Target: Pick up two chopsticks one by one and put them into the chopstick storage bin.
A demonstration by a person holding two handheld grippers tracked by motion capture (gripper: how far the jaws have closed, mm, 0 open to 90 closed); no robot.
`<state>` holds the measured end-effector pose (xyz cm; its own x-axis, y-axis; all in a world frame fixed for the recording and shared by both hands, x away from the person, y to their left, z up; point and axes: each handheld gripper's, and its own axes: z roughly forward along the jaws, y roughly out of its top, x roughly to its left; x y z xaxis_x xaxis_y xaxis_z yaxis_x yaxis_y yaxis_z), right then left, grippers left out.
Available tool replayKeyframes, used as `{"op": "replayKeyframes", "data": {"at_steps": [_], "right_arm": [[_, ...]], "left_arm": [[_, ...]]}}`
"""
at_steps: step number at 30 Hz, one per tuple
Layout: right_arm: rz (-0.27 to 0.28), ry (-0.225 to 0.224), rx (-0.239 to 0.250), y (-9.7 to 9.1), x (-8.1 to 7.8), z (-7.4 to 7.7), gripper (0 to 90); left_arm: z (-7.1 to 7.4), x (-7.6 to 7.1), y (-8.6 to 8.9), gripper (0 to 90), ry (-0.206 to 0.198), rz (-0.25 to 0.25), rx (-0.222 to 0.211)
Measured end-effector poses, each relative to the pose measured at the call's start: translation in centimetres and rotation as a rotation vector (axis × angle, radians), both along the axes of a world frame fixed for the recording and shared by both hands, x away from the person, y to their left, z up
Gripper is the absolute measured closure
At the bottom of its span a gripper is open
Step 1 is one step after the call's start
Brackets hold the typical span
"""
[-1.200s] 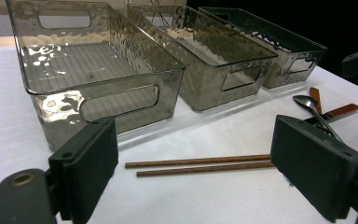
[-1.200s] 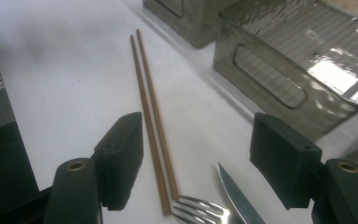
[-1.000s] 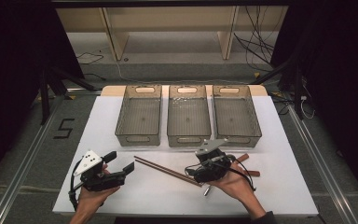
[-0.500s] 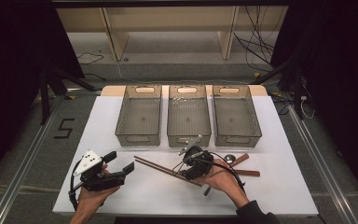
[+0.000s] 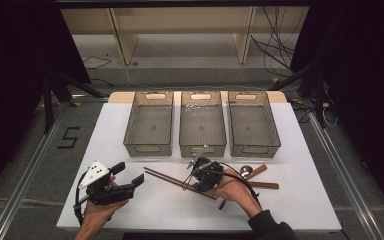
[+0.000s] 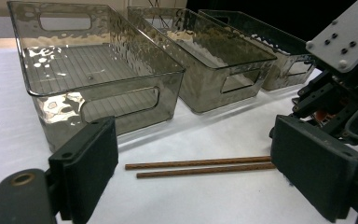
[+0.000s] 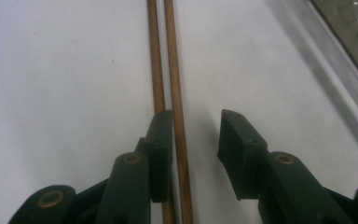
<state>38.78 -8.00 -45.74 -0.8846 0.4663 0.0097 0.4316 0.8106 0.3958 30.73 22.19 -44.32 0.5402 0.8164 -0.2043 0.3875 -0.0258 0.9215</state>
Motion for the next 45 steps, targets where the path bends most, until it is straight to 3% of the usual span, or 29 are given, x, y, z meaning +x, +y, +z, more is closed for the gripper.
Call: {"op": "replayKeyframes", "data": {"at_steps": [7, 16, 30, 45], "right_arm": [[0.024, 0.025, -0.031, 0.6, 0.3, -0.4, 70.6], [0.059, 0.022, -0.072, 1.3, 0.6, -0.6, 77.3], [0.024, 0.056, -0.146, 2.6, 0.9, -0.3, 83.9], [0.004, 0.071, -0.125, 2.7, 0.8, -0.3, 85.5]], "left_arm": [[0.0, 0.0, 0.0, 14.2, 0.0, 0.0, 0.001], [0.0, 0.0, 0.0, 14.2, -0.001, -0.001, 0.001], [0.0, 0.0, 0.0, 14.2, 0.0, -0.003, 0.002], [0.0, 0.0, 0.0, 14.2, -0.003, -0.003, 0.004]]}}
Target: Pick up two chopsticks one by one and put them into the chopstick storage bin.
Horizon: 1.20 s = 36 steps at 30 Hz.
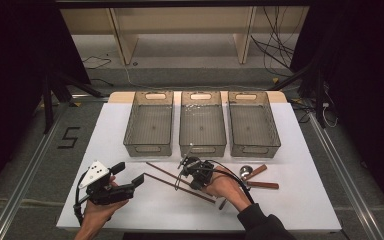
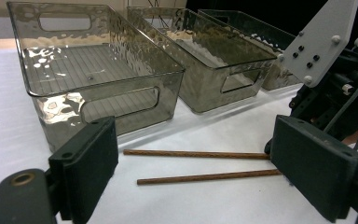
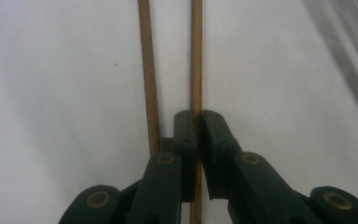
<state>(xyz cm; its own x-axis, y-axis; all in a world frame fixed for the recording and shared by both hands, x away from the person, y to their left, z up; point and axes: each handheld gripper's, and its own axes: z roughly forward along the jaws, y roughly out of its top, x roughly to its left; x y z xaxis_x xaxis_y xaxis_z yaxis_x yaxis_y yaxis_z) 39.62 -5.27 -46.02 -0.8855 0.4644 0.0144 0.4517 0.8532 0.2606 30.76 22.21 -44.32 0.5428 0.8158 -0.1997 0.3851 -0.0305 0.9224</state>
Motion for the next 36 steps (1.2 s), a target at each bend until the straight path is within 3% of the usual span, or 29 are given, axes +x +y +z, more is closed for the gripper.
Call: {"op": "replayKeyframes", "data": {"at_steps": [15, 19, 24, 29, 36], "right_arm": [[0.017, -0.012, 0.078, -0.1, -0.5, 1.4, 85.6], [0.028, -0.027, 0.127, -0.2, -0.6, 2.3, 85.6], [0.003, -0.041, 0.212, -0.2, -0.1, 3.5, 85.6], [-0.021, -0.051, 0.26, -0.2, 0.4, 4.4, 85.6], [-0.041, -0.098, 0.344, 0.5, 1.5, 6.5, 85.6]], "left_arm": [[0.0, 0.0, 0.0, 14.2, 0.0, 0.002, -0.001], [0.0, 0.0, 0.0, 14.2, -0.001, 0.004, -0.005], [0.0, 0.0, 0.1, 14.2, -0.001, 0.005, -0.004], [0.0, 0.0, 0.1, 14.2, -0.001, 0.007, -0.005], [0.1, 0.0, 0.1, 14.2, -0.002, 0.008, -0.007]]}}
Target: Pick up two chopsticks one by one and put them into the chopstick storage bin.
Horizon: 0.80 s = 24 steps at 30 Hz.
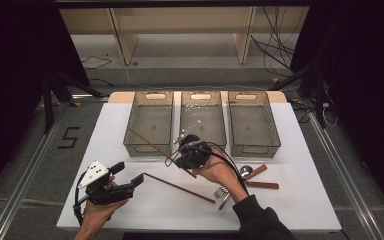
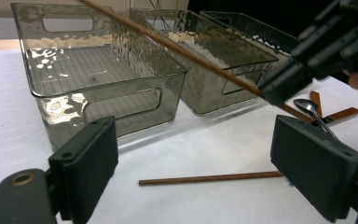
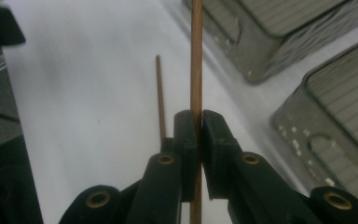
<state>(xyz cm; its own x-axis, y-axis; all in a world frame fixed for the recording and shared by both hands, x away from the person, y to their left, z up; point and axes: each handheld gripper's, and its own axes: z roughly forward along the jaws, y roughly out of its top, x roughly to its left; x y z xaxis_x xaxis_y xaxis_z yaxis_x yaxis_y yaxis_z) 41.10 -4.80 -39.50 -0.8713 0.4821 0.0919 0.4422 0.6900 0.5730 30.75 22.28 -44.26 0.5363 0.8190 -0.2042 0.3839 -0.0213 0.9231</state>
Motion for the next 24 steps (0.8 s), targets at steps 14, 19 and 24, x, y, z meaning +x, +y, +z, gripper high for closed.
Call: {"op": "replayKeyframes", "data": {"at_steps": [14, 19, 24], "right_arm": [[-0.095, -0.041, 0.093, 2.3, 3.5, 2.2, 85.6], [-0.116, -0.055, 0.113, 3.0, 4.7, 2.8, 85.6], [-0.152, -0.051, 0.126, 3.9, 5.9, 3.0, 85.5]], "left_arm": [[0.0, 0.0, 0.1, 14.2, 0.0, 0.004, -0.003], [0.1, 0.0, 0.2, 14.2, 0.0, 0.003, -0.006], [0.1, 0.0, 0.3, 14.2, -0.004, 0.008, -0.009]]}}
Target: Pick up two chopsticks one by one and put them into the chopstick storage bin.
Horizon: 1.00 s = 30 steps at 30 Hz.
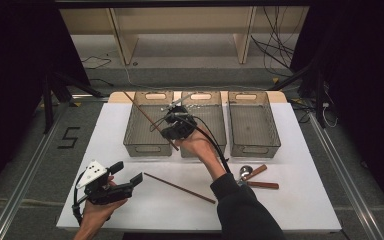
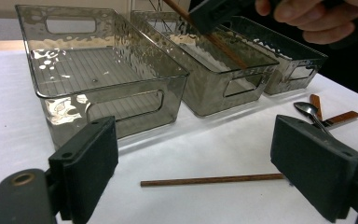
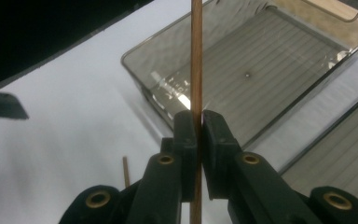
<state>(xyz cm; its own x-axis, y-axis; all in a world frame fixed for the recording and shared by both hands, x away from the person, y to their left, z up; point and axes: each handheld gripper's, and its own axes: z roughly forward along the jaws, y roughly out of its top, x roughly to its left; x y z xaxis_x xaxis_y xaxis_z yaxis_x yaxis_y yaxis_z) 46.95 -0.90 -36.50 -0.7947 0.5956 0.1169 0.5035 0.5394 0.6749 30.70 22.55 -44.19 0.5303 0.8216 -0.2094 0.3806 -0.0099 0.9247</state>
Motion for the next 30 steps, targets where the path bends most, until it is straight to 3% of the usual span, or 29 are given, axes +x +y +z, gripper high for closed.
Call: {"op": "replayKeyframes", "data": {"at_steps": [6, 10, 15, 21, 30], "right_arm": [[-0.031, 0.008, 0.018, 0.7, 1.4, -0.3, 85.5], [-0.073, 0.034, 0.063, 1.0, 2.6, -0.4, 85.5], [-0.091, 0.04, 0.071, 1.4, 3.5, -0.8, 85.5], [-0.123, 0.054, 0.095, 1.8, 4.1, -0.9, 85.5], [-0.153, 0.068, 0.092, 2.2, 4.7, -1.8, 85.4]], "left_arm": [[0.0, 0.0, 0.0, 14.2, -0.002, 0.0, 0.0], [0.0, 0.0, 0.0, 14.2, -0.002, -0.003, 0.004], [0.0, 0.0, -0.1, 14.2, -0.004, -0.001, -0.003], [0.0, 0.0, -0.1, 14.2, -0.004, -0.004, -0.002], [0.1, 0.0, 0.0, 14.2, -0.004, -0.006, -0.003]]}}
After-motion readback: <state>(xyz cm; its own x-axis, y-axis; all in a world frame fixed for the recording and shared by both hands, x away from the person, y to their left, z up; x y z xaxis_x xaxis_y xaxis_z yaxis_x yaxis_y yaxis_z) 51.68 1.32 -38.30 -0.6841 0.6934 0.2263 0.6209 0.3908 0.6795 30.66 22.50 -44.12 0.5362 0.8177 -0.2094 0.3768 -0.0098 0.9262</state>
